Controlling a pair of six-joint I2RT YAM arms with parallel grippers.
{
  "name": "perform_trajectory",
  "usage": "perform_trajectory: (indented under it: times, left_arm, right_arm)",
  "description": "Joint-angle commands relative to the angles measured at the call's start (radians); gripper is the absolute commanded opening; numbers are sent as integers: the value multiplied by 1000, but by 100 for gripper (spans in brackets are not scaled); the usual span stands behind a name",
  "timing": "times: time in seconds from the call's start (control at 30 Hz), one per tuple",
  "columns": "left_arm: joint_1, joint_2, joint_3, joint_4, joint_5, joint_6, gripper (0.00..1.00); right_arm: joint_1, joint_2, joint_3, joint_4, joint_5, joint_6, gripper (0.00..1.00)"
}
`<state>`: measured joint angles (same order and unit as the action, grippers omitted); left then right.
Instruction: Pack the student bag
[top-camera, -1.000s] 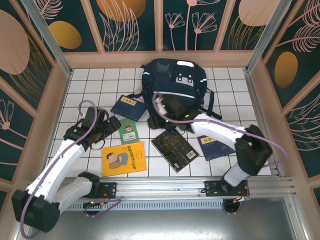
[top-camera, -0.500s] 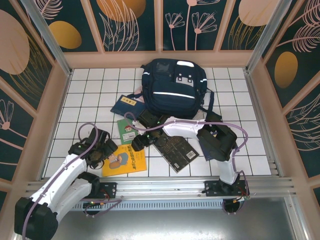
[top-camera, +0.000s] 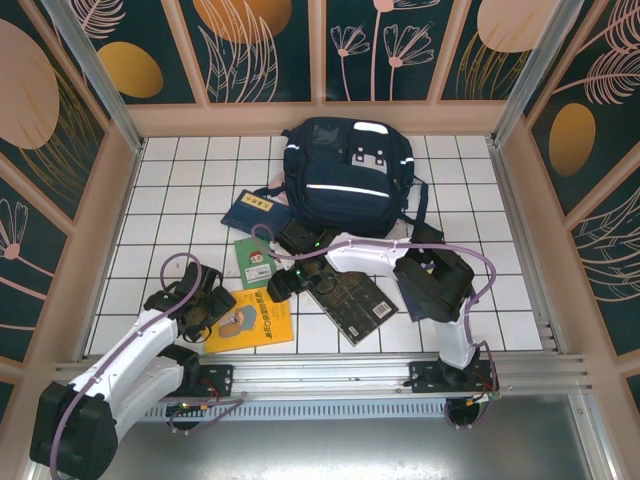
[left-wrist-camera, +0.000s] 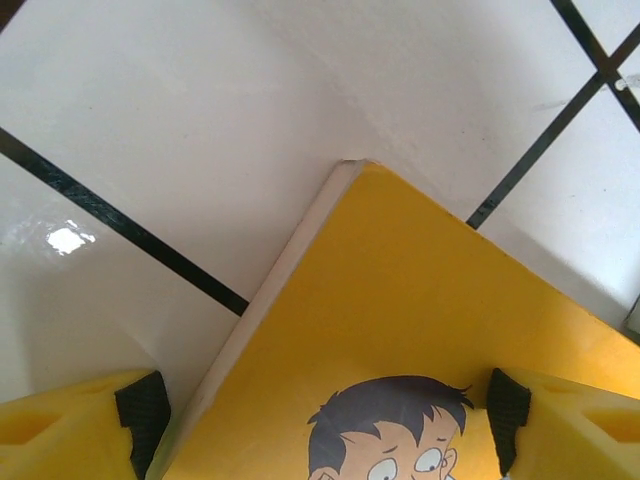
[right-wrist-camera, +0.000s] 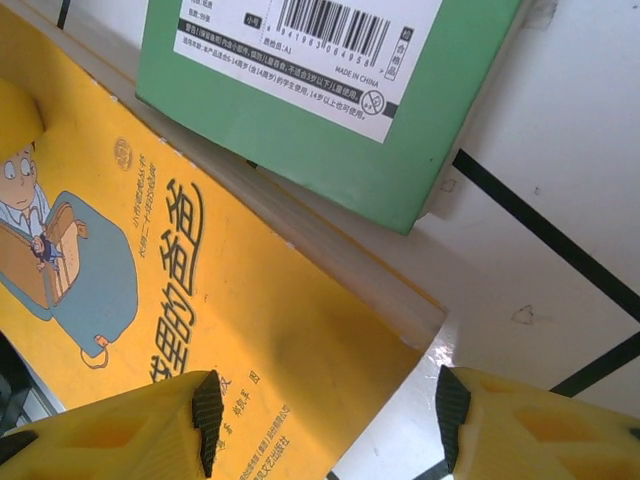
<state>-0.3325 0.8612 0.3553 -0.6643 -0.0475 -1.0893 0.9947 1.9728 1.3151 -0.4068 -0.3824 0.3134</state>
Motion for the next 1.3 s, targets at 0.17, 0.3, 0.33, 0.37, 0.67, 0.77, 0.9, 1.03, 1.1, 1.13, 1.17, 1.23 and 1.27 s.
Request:
perform_trajectory:
  times: [0.17,0.3,0.33,0.37,0.67,0.77,0.9,1.03,1.1,1.13,1.17,1.23,1.27]
  left_arm:
    - [-2,33,-64,261,176,0,81]
    - [-2,32,-65,271,184,-3,80]
    - [-2,32,-66,273,186,-4,80]
    - [-2,32,-64,275,188,-5,80]
    - [-2,27,34,203,142,32,83]
    - [-2,14,157,88,40,72,89]
    - [-3,8,325,-24,-84,112,92]
    - [-2,33,423,-51,-124,128,93]
    - [-2,58,449,-55,-123,132,93]
    - [-2,76,464,-62,-129,133,93]
    - [-2,90,475,-68,-130,134,93]
    - [-2,109,478,-55,-101,128,93]
    - [-2,111,472,-42,-75,119,93]
  right_arm:
    - [-9,31,-20,99,-277,89,54]
    - [-37,8,-41,144,-342,132,44]
    - [-47,-1,-50,155,-351,141,39]
    - [-56,-14,-62,173,-369,154,34]
    - [-74,-32,-87,194,-416,181,0]
    - [-92,-86,-108,253,-444,257,0]
    - [-125,-159,-52,201,-451,376,0]
    - [-174,-211,-23,183,-487,482,0]
    - [-202,-249,-42,213,-477,541,0]
    - [-218,-268,-56,230,-468,571,0]
    - [-232,-287,-66,244,-462,593,0]
    - [-262,-322,-91,274,-438,640,0]
    - [-273,-339,-103,292,-433,660,0]
